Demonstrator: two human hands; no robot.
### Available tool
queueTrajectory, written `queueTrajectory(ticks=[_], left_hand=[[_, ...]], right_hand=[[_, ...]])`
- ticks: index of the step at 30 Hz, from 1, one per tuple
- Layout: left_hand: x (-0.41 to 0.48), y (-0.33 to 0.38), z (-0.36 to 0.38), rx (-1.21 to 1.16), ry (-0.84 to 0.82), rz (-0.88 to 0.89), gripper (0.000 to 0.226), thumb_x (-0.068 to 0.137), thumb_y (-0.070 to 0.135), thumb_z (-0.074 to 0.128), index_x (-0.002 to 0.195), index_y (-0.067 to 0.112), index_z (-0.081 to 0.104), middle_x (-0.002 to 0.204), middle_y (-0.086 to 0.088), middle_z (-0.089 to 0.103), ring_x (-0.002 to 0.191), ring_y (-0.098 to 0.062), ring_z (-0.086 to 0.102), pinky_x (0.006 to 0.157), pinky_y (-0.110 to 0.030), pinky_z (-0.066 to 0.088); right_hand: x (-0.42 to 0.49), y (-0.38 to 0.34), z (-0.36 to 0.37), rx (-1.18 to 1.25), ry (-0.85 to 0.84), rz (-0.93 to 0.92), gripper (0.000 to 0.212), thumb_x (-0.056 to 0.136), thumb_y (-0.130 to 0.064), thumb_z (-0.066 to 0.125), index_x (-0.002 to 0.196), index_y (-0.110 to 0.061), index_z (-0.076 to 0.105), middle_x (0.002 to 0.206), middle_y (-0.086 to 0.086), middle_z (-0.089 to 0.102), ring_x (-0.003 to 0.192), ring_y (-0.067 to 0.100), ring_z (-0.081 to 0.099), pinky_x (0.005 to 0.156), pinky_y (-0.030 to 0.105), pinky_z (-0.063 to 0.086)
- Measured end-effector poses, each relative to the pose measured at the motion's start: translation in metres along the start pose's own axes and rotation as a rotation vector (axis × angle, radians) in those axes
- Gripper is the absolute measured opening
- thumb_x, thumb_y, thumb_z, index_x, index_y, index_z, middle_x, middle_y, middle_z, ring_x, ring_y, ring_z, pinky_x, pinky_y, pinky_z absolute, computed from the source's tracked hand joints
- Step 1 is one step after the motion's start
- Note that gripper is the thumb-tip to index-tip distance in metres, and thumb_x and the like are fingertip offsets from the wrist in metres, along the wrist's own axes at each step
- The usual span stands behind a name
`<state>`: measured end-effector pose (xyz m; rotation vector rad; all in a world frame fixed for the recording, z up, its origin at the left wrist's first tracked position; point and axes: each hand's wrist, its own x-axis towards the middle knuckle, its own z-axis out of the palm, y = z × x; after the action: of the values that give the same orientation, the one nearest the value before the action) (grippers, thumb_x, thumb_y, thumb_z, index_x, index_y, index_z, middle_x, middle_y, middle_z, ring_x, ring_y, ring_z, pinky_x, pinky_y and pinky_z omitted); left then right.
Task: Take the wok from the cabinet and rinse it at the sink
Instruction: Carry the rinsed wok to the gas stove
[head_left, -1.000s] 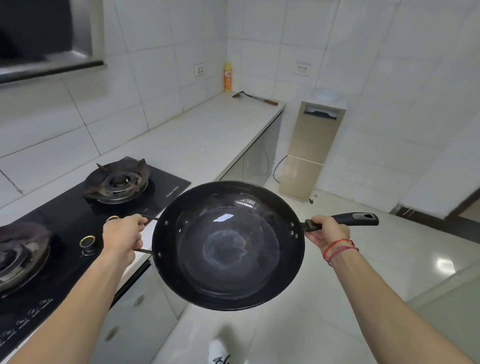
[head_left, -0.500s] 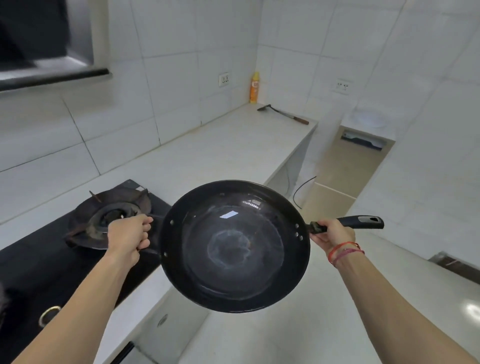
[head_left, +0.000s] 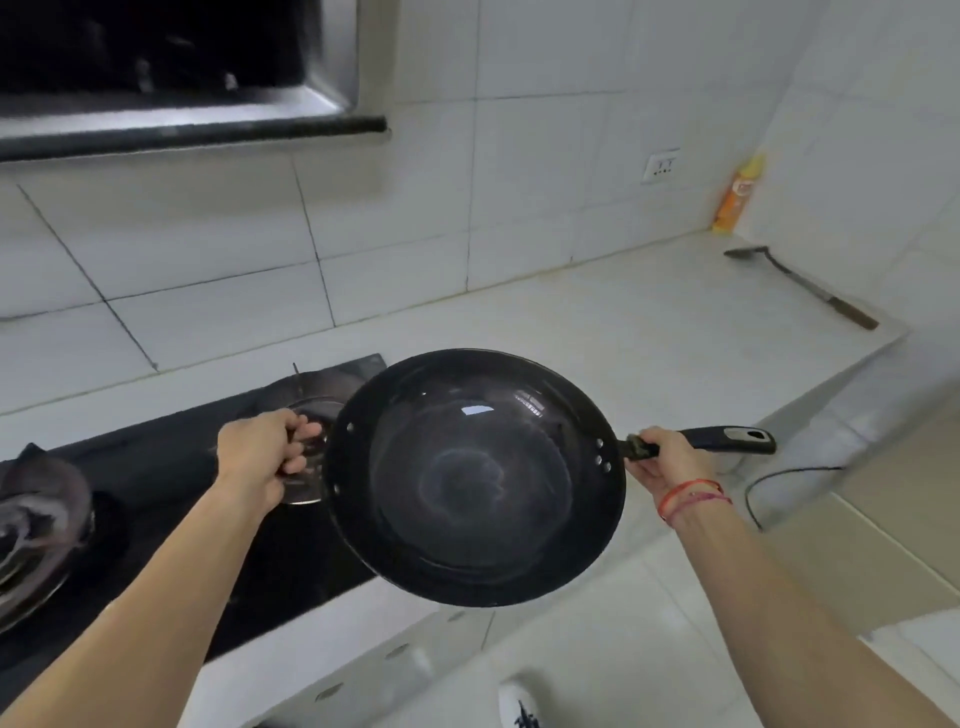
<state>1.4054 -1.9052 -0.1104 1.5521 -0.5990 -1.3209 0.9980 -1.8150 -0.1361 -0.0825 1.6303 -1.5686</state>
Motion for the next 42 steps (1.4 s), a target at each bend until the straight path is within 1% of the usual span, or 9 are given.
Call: queueTrajectory(ticks=[5, 7, 12, 16, 20, 25, 29, 33, 42], left_hand=[[0.005, 0.013, 0.009, -0.118, 0.205, 0.035, 0.008, 0.088, -0.004, 0.048, 0.083, 0.001, 0.054, 0.067, -0.016, 0.068, 0.041, -0.013, 0.034, 0.035, -0.02, 0.028], [0.003, 0.019, 0.012, -0.162, 0.256, 0.066, 0.009, 0.087, -0.006, 0.048, 0.081, 0.0, 0.053, 0.064, -0.016, 0.068, 0.038, -0.012, 0.036, 0.036, -0.02, 0.029], [0.003, 0.02, -0.006, -0.185, 0.371, 0.097, 0.01, 0.085, -0.004, 0.049, 0.092, -0.002, 0.055, 0.091, -0.022, 0.073, 0.05, -0.015, 0.039, 0.042, -0.028, 0.034], [0.002, 0.018, -0.032, -0.21, 0.409, 0.122, 0.025, 0.087, -0.005, 0.048, 0.11, -0.009, 0.059, 0.097, -0.016, 0.073, 0.054, -0.014, 0.043, 0.043, -0.026, 0.037], [0.001, 0.016, -0.06, -0.267, 0.433, 0.143, 0.051, 0.088, -0.005, 0.045, 0.139, -0.008, 0.045, 0.092, -0.008, 0.073, 0.056, -0.01, 0.048, 0.052, -0.026, 0.043], [-0.002, 0.017, -0.086, -0.331, 0.405, 0.155, 0.052, 0.089, -0.006, 0.042, 0.14, -0.002, 0.045, 0.076, -0.003, 0.056, 0.053, -0.009, 0.046, 0.057, -0.027, 0.042], [0.006, 0.017, -0.105, -0.321, 0.386, 0.17, 0.032, 0.088, -0.002, 0.038, 0.117, 0.007, 0.048, 0.071, -0.001, 0.049, 0.052, -0.01, 0.04, 0.051, -0.025, 0.04], [0.019, 0.017, -0.114, -0.33, 0.426, 0.171, 0.03, 0.095, -0.004, 0.035, 0.112, 0.005, 0.058, 0.072, -0.003, 0.055, 0.051, -0.01, 0.042, 0.056, -0.027, 0.037], [0.062, 0.019, -0.131, -0.26, 0.456, 0.114, 0.048, 0.098, -0.006, 0.036, 0.145, -0.008, 0.04, 0.08, -0.004, 0.064, 0.054, -0.008, 0.049, 0.056, -0.026, 0.04]], right_hand=[[0.056, -0.031, 0.067, -0.052, -0.148, 0.044, 0.009, 0.085, 0.005, 0.06, 0.079, 0.001, 0.057, 0.08, 0.017, 0.064, 0.07, 0.026, 0.066, 0.072, 0.04, 0.059], [0.07, -0.041, 0.093, -0.063, -0.205, 0.05, 0.011, 0.085, 0.006, 0.06, 0.078, 0.001, 0.055, 0.077, 0.016, 0.063, 0.068, 0.024, 0.065, 0.068, 0.038, 0.06], [0.092, -0.045, 0.152, -0.116, -0.298, 0.062, 0.013, 0.081, 0.005, 0.068, 0.085, 0.002, 0.057, 0.079, 0.016, 0.064, 0.066, 0.023, 0.067, 0.066, 0.04, 0.061], [0.091, -0.035, 0.191, -0.143, -0.361, 0.086, 0.018, 0.079, 0.003, 0.072, 0.091, 0.003, 0.058, 0.082, 0.017, 0.066, 0.067, 0.025, 0.069, 0.067, 0.04, 0.061], [0.076, -0.024, 0.222, -0.162, -0.432, 0.088, 0.016, 0.08, 0.004, 0.071, 0.091, 0.005, 0.059, 0.083, 0.018, 0.066, 0.072, 0.027, 0.07, 0.069, 0.043, 0.06], [0.055, -0.01, 0.253, -0.171, -0.487, 0.078, 0.014, 0.081, 0.005, 0.069, 0.08, 0.003, 0.055, 0.08, 0.018, 0.064, 0.053, 0.019, 0.069, 0.066, 0.042, 0.06], [0.047, -0.002, 0.269, -0.186, -0.496, 0.08, 0.014, 0.082, 0.005, 0.069, 0.083, 0.002, 0.055, 0.083, 0.017, 0.065, 0.065, 0.023, 0.07, 0.07, 0.043, 0.059], [0.043, 0.004, 0.28, -0.194, -0.501, 0.089, 0.014, 0.082, 0.004, 0.069, 0.085, 0.002, 0.055, 0.084, 0.018, 0.065, 0.07, 0.025, 0.07, 0.069, 0.042, 0.06], [0.049, 0.018, 0.304, -0.189, -0.482, 0.103, 0.014, 0.083, 0.006, 0.068, 0.089, 0.003, 0.055, 0.086, 0.02, 0.065, 0.072, 0.028, 0.07, 0.072, 0.046, 0.061]])
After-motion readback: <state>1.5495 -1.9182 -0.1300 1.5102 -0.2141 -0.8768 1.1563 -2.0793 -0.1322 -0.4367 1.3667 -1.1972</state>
